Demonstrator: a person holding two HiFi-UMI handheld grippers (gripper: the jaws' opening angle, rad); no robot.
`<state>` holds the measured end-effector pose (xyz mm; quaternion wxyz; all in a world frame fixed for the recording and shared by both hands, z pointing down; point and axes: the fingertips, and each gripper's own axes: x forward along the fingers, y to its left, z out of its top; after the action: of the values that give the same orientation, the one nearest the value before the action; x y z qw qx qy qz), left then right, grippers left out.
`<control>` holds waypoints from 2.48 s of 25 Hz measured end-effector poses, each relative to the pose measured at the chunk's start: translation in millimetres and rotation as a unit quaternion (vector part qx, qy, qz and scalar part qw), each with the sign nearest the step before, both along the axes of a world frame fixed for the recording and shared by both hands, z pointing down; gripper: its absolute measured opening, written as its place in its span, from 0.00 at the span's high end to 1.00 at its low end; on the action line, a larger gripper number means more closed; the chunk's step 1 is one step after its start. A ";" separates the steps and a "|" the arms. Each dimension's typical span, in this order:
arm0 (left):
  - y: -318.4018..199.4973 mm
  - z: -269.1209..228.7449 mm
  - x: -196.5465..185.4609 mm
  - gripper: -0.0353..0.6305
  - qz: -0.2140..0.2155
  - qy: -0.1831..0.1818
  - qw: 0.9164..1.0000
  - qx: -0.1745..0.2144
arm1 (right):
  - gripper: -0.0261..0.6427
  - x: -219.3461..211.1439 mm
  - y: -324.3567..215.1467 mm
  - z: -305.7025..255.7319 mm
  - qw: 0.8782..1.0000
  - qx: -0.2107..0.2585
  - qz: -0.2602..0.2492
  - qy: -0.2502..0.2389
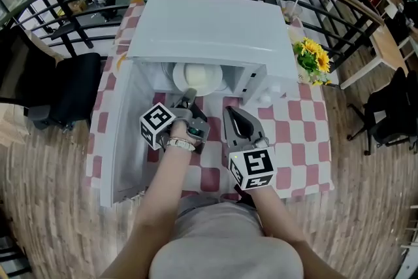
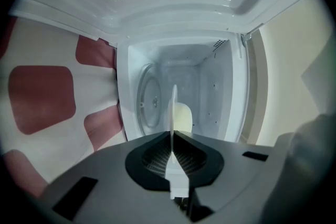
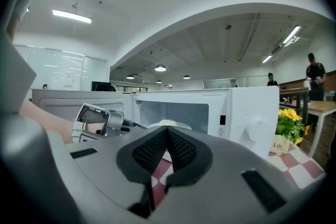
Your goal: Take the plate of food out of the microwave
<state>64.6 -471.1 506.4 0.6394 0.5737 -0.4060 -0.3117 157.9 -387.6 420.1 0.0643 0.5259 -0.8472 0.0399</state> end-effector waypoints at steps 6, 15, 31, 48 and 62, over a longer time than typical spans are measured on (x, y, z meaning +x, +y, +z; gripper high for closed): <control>19.2 -9.1 2.3 0.92 0.014 -0.003 1.000 0.017 | 0.92 0.3 4.6 -6.2 1.000 0.009 0.005 -0.007; 50.4 -7.8 6.0 0.92 0.027 -0.010 0.999 0.021 | 0.93 -2.6 12.8 -4.4 1.000 0.016 0.010 -0.008; 80.7 -25.6 3.2 0.92 -0.003 0.000 0.999 0.049 | 0.93 -1.1 20.5 -0.6 1.000 0.021 0.021 -0.005; 90.4 -36.2 10.2 0.92 0.010 -0.007 0.998 0.066 | 0.93 -3.2 27.1 1.4 0.999 0.021 0.024 -0.004; 90.1 -41.1 12.7 0.92 0.018 -0.012 0.997 0.072 | 0.93 -3.1 28.9 -0.1 0.999 0.016 0.028 -0.004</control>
<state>77.3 -381.0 465.4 0.5974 0.6289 -0.3798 -0.3216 154.8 -358.7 420.0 0.0519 0.5503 -0.8328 0.0304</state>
